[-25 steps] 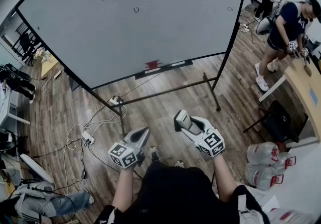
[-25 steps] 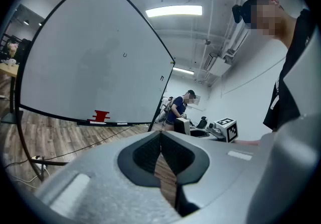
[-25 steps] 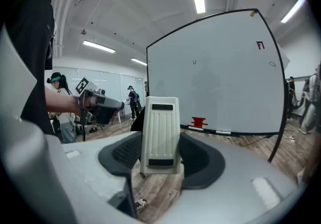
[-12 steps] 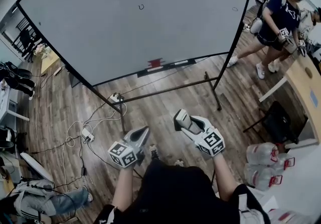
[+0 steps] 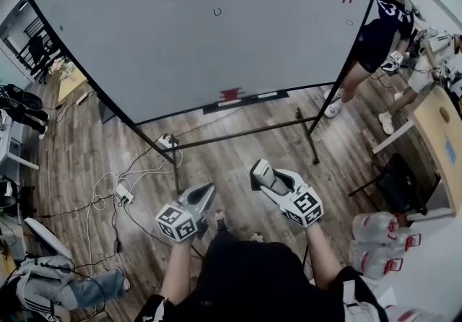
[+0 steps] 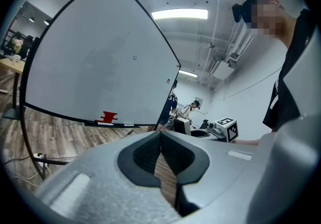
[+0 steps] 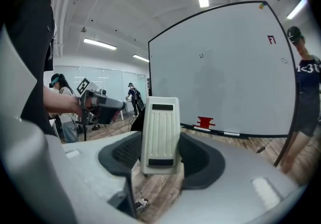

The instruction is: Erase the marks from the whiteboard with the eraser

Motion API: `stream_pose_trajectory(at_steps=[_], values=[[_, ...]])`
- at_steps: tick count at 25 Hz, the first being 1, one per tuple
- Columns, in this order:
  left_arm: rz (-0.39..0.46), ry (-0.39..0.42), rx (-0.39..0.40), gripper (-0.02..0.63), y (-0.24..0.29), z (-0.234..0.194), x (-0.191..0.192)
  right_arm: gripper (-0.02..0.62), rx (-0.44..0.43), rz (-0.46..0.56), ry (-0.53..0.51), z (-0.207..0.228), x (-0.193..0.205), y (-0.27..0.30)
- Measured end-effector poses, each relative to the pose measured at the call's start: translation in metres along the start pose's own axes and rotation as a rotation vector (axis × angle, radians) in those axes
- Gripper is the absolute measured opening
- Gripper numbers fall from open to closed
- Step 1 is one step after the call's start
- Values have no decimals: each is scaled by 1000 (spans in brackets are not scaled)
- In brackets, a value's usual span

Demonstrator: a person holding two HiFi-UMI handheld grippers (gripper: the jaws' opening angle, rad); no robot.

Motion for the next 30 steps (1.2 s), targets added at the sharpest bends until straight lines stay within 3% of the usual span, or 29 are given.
stream_pose_trajectory(at_steps=[15, 30], values=[[20, -28, -5, 12, -13, -104, -20, 239, 41, -11, 4, -1, -43, 92], [2, -32, 78, 11, 4, -204, -37, 239, 109, 3, 67, 7, -66, 172]])
Point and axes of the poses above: the fingertips, and each gripper's own axes: y forward along the fingers, z to its right, x out of its underside, the point moved 9 cm from there along -y, backward along the fingers, and after that the axes turned 10 degrees about y, right-handed, at the moved point
